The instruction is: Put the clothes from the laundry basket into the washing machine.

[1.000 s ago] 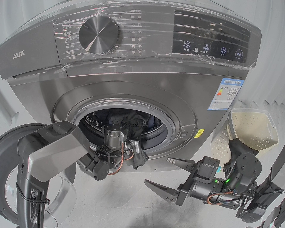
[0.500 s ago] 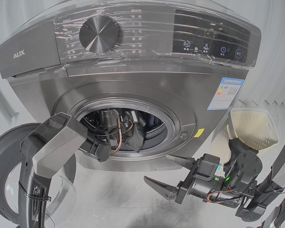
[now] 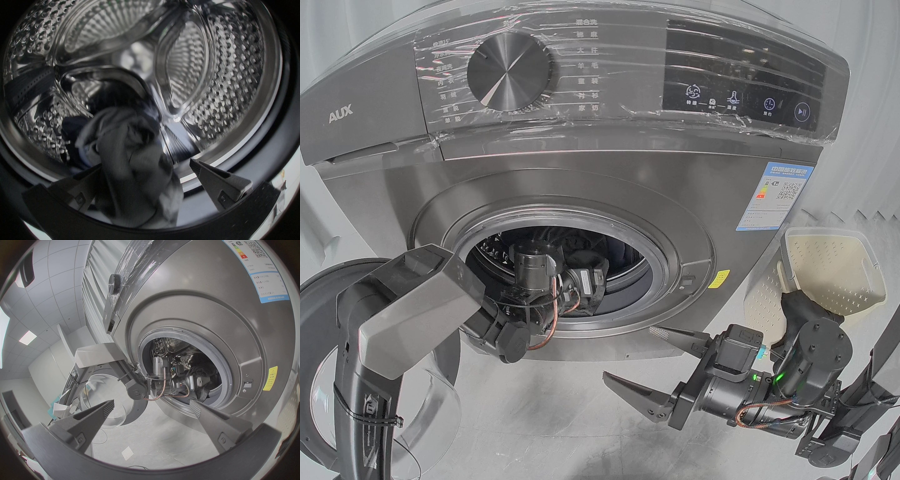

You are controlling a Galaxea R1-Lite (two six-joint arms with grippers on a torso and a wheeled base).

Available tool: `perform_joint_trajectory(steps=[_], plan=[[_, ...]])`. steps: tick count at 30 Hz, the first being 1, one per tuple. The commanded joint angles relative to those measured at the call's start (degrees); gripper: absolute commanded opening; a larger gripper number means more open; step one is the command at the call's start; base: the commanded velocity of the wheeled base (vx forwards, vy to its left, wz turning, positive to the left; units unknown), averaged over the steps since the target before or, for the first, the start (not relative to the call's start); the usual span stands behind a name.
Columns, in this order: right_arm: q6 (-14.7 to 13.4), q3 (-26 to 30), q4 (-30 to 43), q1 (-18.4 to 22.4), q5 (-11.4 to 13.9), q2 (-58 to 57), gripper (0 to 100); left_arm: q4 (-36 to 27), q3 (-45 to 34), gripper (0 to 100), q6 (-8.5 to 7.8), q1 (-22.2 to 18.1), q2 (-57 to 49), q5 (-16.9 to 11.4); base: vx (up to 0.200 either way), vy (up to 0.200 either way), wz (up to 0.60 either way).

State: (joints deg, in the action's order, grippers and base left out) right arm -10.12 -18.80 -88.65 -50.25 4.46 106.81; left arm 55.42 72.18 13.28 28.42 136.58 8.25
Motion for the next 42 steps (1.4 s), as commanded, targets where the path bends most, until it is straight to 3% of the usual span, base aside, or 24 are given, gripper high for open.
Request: perform_joint_trajectory(steps=[1,12,13,15,23,30,37,42], plan=[[-0.1,0.2,0.0,0.0,0.0,0.1,100,-2.6,-6.2,100,-0.36,1.6,-3.9,-1.9,0.000,0.000,0.00],[-0.1,0.3,0.0,-0.3,0.0,0.1,100,-2.2,-6.3,100,-1.67,0.9,1.1,-2.3,0.000,0.000,0.00],[-0.1,0.3,0.0,-0.2,0.0,0.1,100,-2.2,-6.3,0,-2.47,0.7,1.7,-2.2,0.000,0.000,0.00],[-0.1,0.3,0.0,-0.3,0.0,0.1,100,-2.1,-5.5,0,-3.26,0.1,2.3,-2.1,0.000,0.000,0.00],[-0.1,0.3,0.0,-0.2,0.0,0.1,100,-2.2,-2.2,0,-3.17,-0.5,2.9,-1.7,0.000,0.000,0.00],[-0.1,0.3,0.0,-0.4,-0.1,0.1,100,-2.3,6.8,0,-1.32,-1.2,3.9,-0.8,0.000,0.000,0.00],[-0.2,0.1,0.0,-0.4,-0.3,0.1,100,0.7,18.2,0,-1.06,-3.3,7.9,1.6,0.000,0.000,0.00],[-0.3,0.0,0.0,-0.5,-0.6,0.1,100,1.3,21.8,0,1.05,-3.4,8.7,2.3,0.000,0.000,0.00]])
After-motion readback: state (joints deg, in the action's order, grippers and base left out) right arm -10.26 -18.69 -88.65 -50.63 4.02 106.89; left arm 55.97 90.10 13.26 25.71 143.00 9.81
